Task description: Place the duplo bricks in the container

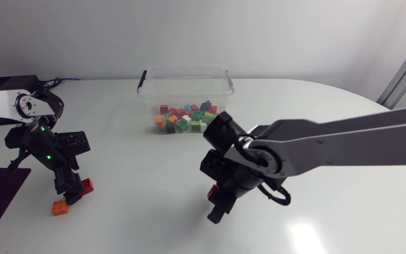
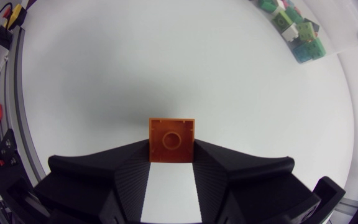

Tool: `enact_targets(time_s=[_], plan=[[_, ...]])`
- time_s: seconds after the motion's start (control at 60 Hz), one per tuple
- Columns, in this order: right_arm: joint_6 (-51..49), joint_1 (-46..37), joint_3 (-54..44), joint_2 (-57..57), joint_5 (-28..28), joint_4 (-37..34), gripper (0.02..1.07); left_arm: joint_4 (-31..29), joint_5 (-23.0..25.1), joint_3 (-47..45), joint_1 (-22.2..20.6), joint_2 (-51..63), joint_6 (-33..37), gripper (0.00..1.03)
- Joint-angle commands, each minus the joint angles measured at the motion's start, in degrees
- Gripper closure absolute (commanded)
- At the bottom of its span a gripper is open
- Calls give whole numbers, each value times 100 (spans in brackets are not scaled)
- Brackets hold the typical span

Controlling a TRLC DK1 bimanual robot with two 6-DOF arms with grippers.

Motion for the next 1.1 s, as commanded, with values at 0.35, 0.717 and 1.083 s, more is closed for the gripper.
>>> enact_targets(time_s=[0.35, 0.717, 1.083], plan=[[-146, -399, 825, -1628, -222, -570, 75, 593, -99, -217, 25, 705, 290, 16], [-138, -848, 1177, -1593, -574, 485, 75, 522, -73, -199, -151, 801, 220, 70], [-15, -1665, 2073, -301, -1092, 1680, 74, -506, 498, 311, -450, -306, 167, 70]])
